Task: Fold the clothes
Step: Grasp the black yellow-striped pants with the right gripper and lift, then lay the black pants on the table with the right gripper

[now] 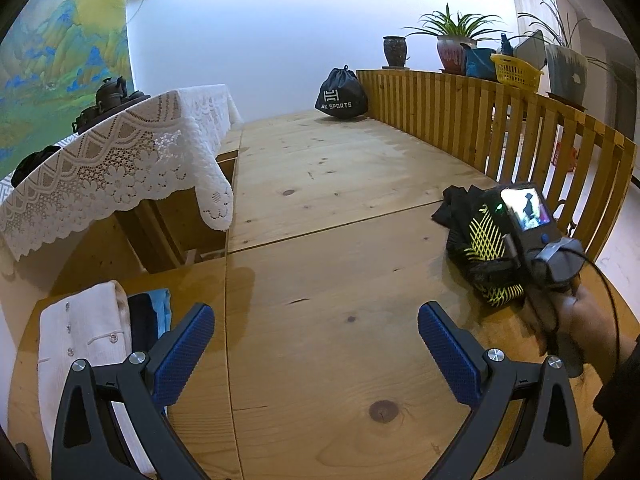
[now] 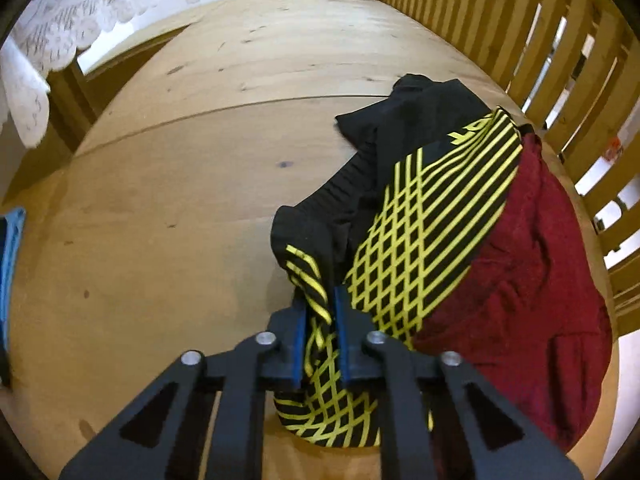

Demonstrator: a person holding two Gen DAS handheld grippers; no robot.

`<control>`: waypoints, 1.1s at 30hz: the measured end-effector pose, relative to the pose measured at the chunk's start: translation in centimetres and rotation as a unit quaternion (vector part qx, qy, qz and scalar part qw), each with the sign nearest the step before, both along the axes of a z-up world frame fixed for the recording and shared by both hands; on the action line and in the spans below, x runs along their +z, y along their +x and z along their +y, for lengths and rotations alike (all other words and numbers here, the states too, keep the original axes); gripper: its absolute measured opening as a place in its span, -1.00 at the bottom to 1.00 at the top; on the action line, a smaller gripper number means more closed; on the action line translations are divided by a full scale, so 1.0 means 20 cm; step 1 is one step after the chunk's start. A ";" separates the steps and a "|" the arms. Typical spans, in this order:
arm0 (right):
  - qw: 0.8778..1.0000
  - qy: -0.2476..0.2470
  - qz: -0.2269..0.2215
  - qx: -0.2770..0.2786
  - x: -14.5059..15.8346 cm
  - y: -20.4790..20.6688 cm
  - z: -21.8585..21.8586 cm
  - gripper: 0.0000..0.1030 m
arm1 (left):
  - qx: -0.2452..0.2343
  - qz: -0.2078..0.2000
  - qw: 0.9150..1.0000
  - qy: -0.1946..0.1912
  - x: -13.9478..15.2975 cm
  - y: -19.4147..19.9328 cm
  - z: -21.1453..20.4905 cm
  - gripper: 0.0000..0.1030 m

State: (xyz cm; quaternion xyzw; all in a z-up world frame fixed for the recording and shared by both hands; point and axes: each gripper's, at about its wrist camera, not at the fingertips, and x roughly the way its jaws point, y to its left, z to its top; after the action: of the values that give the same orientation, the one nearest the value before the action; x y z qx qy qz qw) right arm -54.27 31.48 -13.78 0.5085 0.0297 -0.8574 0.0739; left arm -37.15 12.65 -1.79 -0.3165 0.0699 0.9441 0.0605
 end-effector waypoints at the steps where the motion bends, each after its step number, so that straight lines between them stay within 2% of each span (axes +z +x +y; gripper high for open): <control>1: 1.000 -0.004 0.000 0.003 0.02 0.01 0.01 -0.82 | 0.000 -0.001 1.000 0.000 0.00 0.00 0.00 0.99; 8: 0.998 -0.054 0.022 0.000 0.27 0.04 0.10 -0.84 | 0.000 -0.007 1.000 0.005 -0.01 -0.01 -0.01 0.99; 16: 0.991 -0.104 0.088 -0.009 0.76 0.13 0.18 -0.84 | 0.002 0.002 1.000 0.008 0.02 0.01 -0.02 0.99; 23: 0.981 -0.128 0.144 0.022 1.21 0.30 0.15 -0.84 | 0.025 0.010 1.000 0.017 0.10 0.09 -0.12 0.99; 26: 0.971 -0.177 0.152 0.050 1.43 0.43 0.13 -0.84 | 0.035 0.018 0.999 0.006 0.16 0.20 -0.22 0.99; 29: 0.964 -0.191 0.164 0.090 1.59 0.66 0.06 -0.84 | 0.053 0.029 0.998 -0.006 0.22 0.33 -0.34 0.99; 33: 0.952 -0.223 0.147 0.149 1.57 1.04 0.04 -0.84 | 0.074 0.029 0.997 -0.011 0.27 0.54 -0.56 0.99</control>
State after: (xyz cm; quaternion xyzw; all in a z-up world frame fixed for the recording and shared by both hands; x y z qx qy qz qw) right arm -33.43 32.30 17.70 0.3373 -0.0766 -0.8865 0.3074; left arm -26.40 1.36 3.61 -0.2937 0.0581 0.9540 -0.0149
